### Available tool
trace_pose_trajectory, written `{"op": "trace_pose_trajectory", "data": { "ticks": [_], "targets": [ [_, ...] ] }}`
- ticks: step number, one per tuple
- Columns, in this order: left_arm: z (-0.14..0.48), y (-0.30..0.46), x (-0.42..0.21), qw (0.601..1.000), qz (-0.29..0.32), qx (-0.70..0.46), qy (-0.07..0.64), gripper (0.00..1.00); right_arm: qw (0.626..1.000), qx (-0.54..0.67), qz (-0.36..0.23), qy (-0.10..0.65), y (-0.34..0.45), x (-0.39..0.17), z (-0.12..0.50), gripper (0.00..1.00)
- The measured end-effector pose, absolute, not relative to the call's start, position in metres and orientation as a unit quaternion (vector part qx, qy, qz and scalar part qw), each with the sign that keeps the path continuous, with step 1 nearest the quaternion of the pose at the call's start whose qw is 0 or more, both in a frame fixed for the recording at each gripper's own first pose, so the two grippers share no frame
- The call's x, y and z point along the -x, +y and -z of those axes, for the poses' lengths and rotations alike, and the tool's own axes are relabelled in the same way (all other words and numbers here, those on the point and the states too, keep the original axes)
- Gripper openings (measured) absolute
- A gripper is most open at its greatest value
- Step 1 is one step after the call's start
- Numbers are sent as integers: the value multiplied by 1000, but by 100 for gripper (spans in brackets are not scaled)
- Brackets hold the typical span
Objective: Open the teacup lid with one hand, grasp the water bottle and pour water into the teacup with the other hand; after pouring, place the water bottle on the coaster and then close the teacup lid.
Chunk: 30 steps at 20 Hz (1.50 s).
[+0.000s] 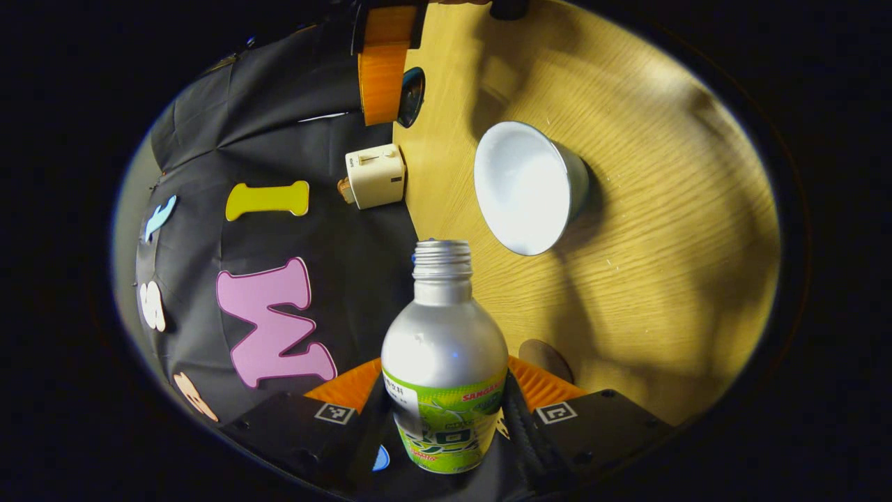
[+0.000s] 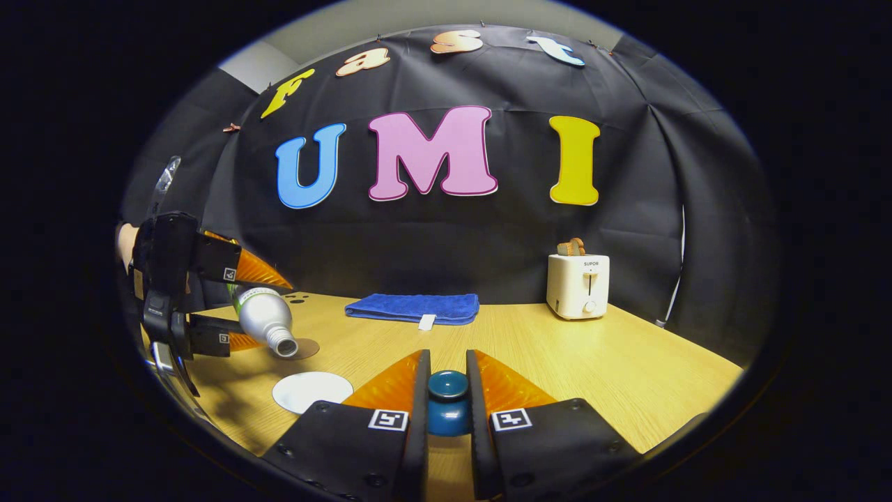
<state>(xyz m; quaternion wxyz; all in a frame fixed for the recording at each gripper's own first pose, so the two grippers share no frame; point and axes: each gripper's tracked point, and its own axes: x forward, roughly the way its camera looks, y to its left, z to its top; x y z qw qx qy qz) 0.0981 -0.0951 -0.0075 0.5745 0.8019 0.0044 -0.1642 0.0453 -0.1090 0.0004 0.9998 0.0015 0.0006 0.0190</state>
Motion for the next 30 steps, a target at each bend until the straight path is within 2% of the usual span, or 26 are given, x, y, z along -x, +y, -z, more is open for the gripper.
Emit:
{"op": "trace_pose_trajectory", "data": {
  "ticks": [3,13,23,30],
  "targets": [
    [-1,-94,-100,551,160,-819,4,79,1000,-2,-26,1,-106,-45,0,29],
    [-9,-89,-105,516,147,-844,10,79,1000,-1,-29,1,-105,-45,0,29],
    [-19,-95,-103,462,145,-875,-1,79,1000,-1,-29,1,-105,-44,0,29],
    [-21,-95,-102,441,133,-887,0,79,1000,-1,-29,1,-105,-44,-1,29]
  ]
}}
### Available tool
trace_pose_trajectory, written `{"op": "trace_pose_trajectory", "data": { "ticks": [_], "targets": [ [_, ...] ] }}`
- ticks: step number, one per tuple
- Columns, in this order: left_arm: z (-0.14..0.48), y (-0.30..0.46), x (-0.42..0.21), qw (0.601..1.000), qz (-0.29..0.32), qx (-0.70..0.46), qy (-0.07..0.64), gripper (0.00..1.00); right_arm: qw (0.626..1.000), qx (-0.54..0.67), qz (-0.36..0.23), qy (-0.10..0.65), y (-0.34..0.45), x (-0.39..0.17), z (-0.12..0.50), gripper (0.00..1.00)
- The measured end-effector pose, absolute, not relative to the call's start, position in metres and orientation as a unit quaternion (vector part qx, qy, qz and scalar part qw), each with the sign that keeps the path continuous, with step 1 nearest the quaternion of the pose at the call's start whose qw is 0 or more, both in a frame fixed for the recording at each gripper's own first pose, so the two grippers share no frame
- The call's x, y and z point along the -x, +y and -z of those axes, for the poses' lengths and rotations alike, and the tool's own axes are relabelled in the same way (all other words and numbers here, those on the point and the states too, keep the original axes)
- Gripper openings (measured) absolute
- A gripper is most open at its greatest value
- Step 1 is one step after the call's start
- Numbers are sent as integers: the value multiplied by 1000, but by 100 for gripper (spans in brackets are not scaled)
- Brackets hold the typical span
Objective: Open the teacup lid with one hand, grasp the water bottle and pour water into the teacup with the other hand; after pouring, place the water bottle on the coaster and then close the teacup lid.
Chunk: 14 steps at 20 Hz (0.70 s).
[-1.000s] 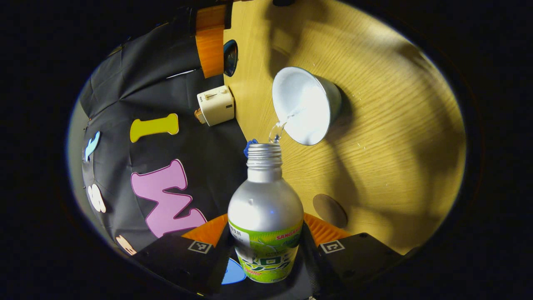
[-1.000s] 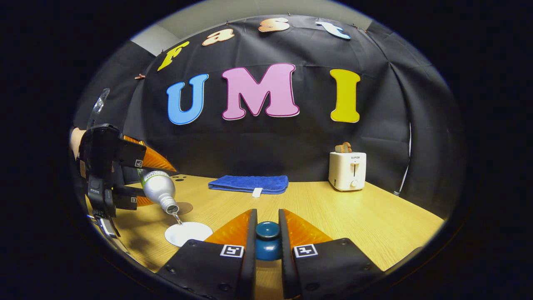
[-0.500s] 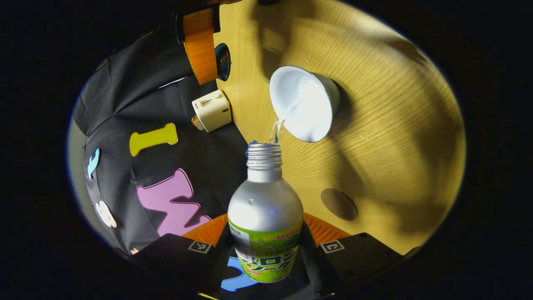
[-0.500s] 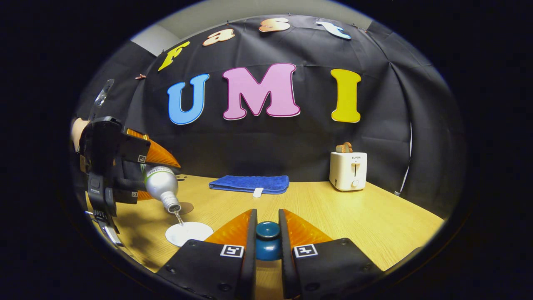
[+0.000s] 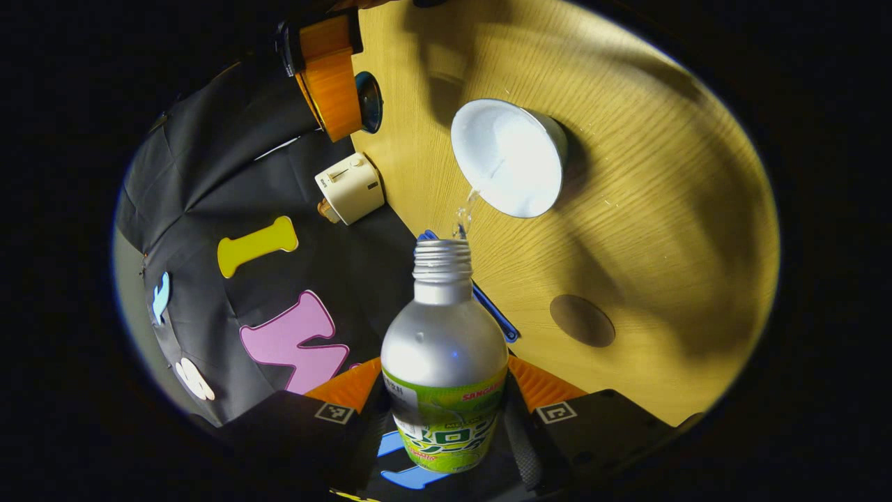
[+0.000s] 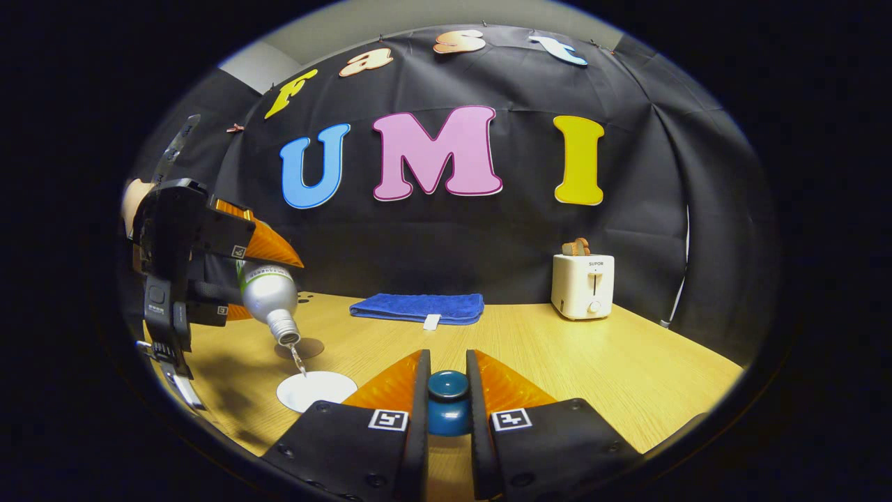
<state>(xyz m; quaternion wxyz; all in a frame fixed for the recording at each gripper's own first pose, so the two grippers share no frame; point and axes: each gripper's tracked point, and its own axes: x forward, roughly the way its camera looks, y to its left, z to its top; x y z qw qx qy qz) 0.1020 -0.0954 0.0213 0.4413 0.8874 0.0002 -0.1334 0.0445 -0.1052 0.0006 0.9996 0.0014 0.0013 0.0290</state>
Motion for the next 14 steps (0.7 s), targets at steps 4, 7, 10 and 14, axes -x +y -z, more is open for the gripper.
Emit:
{"op": "trace_pose_trajectory", "data": {
  "ticks": [4,7,10,14],
  "targets": [
    [-23,-97,-101,432,127,-893,-4,79,1000,-1,-29,1,-106,-44,0,29],
    [-23,-100,-97,421,127,-898,-13,79,1000,-1,-29,1,-106,-45,0,29],
    [-24,-102,-97,418,125,-900,-16,79,1000,-1,-29,1,-106,-45,-1,29],
    [-22,-105,-94,411,126,-903,-26,79,1000,-1,-27,1,-107,-44,0,29]
  ]
}}
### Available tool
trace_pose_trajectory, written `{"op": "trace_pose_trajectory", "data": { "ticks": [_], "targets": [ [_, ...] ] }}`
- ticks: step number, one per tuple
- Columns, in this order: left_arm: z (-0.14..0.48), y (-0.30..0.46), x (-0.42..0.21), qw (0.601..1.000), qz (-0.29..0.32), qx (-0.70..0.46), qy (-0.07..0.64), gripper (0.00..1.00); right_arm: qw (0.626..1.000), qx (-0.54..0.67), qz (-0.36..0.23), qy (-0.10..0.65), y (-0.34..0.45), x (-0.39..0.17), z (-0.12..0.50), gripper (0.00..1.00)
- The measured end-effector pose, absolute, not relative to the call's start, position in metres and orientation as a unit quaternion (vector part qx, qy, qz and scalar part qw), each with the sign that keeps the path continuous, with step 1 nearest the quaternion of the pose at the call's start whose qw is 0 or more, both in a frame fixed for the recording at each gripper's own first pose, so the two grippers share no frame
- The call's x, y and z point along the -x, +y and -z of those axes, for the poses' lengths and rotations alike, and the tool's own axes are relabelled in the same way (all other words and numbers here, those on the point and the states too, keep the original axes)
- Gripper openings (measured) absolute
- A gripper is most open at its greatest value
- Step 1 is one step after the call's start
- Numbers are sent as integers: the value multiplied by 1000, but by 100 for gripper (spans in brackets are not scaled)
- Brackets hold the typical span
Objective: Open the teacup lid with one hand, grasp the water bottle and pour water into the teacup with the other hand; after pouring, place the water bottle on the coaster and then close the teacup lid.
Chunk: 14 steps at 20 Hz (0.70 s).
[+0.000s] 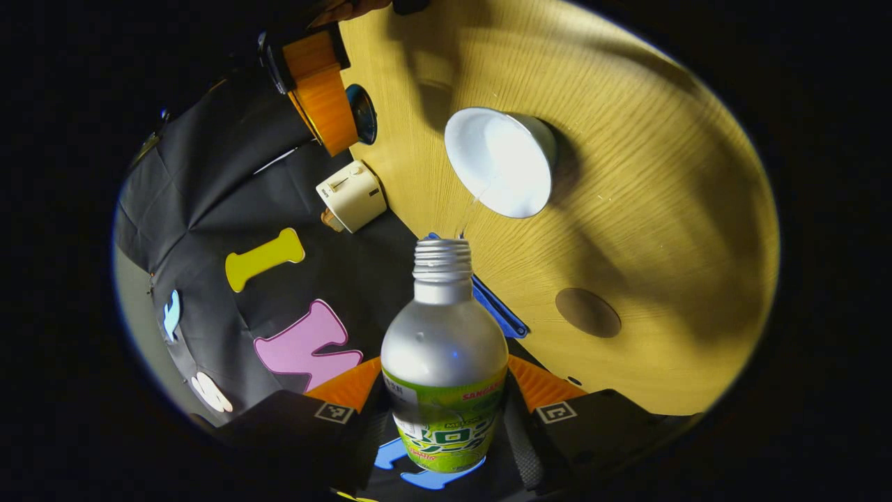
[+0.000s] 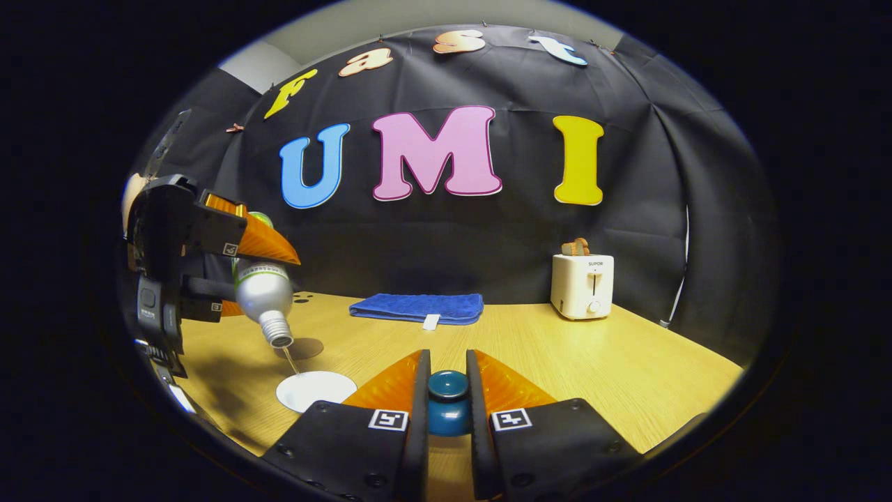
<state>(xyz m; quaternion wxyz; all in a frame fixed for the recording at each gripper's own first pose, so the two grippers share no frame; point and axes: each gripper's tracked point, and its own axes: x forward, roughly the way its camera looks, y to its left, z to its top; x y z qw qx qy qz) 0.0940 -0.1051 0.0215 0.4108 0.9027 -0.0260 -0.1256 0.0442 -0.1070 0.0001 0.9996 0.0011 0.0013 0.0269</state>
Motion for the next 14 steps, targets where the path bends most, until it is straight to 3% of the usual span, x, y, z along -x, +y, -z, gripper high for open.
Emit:
{"op": "trace_pose_trajectory", "data": {
  "ticks": [14],
  "targets": [
    [-21,-110,-87,413,120,-902,-37,79,1000,-1,-27,2,-107,-44,-1,29]
  ]
}}
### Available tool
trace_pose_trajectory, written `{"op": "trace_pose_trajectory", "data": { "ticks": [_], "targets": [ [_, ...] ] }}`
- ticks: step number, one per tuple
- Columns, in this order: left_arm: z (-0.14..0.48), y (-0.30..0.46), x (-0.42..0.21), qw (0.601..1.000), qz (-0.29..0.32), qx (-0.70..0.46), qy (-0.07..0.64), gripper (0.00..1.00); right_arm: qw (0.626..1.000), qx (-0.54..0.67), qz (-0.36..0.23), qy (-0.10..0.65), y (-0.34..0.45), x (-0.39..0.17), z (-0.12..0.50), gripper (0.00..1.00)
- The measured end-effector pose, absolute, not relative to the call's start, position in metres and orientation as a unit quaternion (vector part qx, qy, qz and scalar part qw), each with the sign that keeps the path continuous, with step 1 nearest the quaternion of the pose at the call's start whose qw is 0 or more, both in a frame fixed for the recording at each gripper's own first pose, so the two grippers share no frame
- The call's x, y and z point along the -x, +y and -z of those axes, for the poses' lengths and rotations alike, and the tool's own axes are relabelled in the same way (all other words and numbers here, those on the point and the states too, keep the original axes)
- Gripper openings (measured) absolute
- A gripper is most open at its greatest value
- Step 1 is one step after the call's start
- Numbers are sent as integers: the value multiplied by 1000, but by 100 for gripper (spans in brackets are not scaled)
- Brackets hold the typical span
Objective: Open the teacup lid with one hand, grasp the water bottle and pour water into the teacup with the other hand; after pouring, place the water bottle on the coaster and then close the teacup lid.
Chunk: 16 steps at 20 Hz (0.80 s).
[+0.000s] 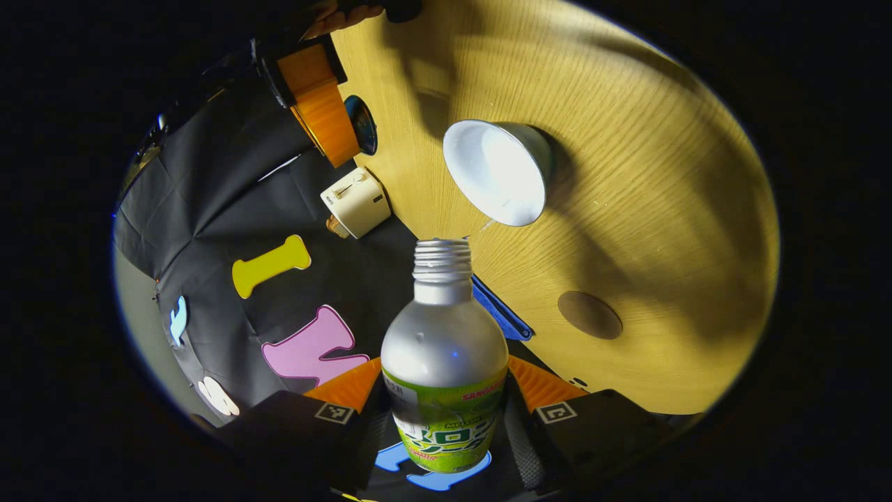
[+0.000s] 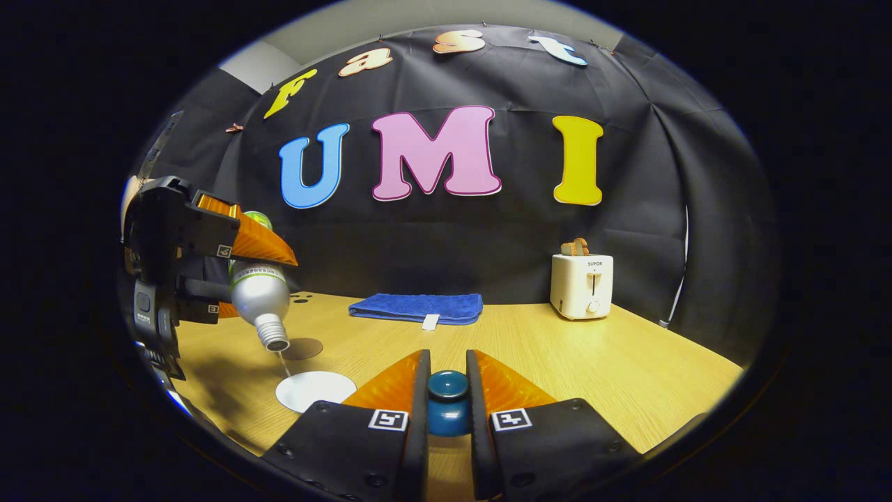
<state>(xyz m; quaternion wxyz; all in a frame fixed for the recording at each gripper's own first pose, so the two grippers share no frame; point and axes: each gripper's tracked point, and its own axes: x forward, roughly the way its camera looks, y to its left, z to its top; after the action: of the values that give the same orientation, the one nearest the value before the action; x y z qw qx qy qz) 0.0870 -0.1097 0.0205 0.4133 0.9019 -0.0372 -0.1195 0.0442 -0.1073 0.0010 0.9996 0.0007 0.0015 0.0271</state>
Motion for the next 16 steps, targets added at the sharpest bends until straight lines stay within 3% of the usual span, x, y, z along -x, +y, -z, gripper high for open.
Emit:
{"op": "trace_pose_trajectory", "data": {
  "ticks": [10,12,16],
  "targets": [
    [-22,-111,-81,432,115,-893,-54,79,1000,-1,-27,2,-107,-45,0,29],
    [-26,-113,-81,474,114,-871,-66,79,1000,-1,-27,2,-108,-45,-1,29],
    [-37,-95,-82,634,93,-765,-68,79,1000,-1,-27,2,-108,-44,-1,29]
  ]
}}
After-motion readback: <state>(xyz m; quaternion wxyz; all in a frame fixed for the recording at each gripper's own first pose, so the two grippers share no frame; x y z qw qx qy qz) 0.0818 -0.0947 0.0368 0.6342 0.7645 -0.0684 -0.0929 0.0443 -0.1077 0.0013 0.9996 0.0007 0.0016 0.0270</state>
